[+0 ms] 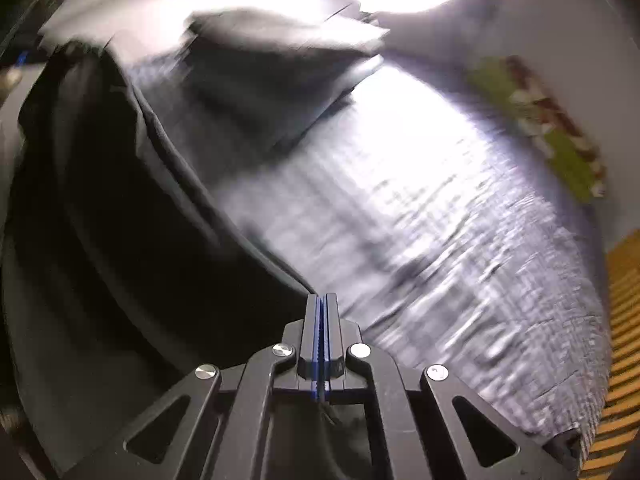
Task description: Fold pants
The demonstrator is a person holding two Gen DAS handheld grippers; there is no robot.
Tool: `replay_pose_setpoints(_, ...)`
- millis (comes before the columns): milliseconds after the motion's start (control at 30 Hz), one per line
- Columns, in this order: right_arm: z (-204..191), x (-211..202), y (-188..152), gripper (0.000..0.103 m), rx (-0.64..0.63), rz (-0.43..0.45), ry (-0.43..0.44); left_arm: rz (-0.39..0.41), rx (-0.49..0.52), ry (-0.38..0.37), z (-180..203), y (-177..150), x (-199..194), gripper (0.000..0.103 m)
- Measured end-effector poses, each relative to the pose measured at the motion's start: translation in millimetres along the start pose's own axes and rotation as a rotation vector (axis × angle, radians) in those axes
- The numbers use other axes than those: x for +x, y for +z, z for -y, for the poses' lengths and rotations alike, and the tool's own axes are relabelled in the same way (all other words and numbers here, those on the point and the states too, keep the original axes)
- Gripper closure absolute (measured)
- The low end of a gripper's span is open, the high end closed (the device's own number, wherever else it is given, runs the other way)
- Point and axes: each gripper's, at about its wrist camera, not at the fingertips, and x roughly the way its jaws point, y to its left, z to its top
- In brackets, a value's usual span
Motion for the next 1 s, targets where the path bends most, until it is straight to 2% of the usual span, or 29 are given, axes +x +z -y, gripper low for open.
replay_pose_setpoints(133,29.5,-8.2,43.4,0.102,0.053,0.083,-0.094,0.066,0.011,0.011,0.7,35.9,8.7,0.097)
replay_pose_setpoints(233,47.6,-3.5,71.3,0.102,0.089,0.121,-0.171,0.066,-0.005,0.028,-8.3,52.0,26.4,0.097)
replay_pose_setpoints(300,55.9,9.2,82.5,0.102,0.113,0.105,-0.177,0.036,-0.024,0.042,-17.4,57.7,48.4,0.097)
replay_pose_setpoints(433,54.1,62.3,92.5,0.102,0.09,0.014,-0.225,-0.051,-0.033,0.138,-35.4,59.3,102.4,0.096)
replay_pose_setpoints(500,48.6,84.7,94.3,0.102,0.065,-0.015,-0.25,-0.101,-0.061,0.163,-45.4,58.1,120.8,0.091)
replay_pose_setpoints(533,46.1,95.6,94.9,0.101,0.054,-0.039,-0.256,-0.124,-0.077,0.162,-48.7,54.1,124.4,0.09)
replay_pose_setpoints(567,45.7,103.1,95.0,0.101,0.052,-0.07,-0.249,-0.136,-0.095,0.16,-53.9,52.6,124.4,0.083)
replay_pose_setpoints(600,49.2,105.5,94.0,0.097,0.058,-0.081,-0.247,-0.134,-0.108,0.166,-58.9,50.8,117.6,0.077)
replay_pose_setpoints(633,52.8,103.2,92.7,0.09,0.075,-0.082,-0.252,-0.128,-0.105,0.171,-61.6,48.8,110.3,0.076)
replay_pose_setpoints(700,60.9,88.6,89.3,0.078,0.107,-0.054,-0.228,-0.118,-0.092,0.186,-68.0,41.6,88.9,0.069)
replay_pose_setpoints(733,65.4,80.3,87.1,0.076,0.124,-0.039,-0.219,-0.113,-0.096,0.186,-72.7,34.9,74.8,0.067)
replay_pose_setpoints(867,74.2,30.4,72.2,0.076,0.206,0.003,-0.118,-0.121,-0.069,0.143,-77.9,-7.6,20.1,0.062)
replay_pose_setpoints(1000,40.8,-28.8,37.6,0.076,0.217,0.019,0.069,-0.187,-0.054,0.133,-87.0,-56.4,1.2,0.06)
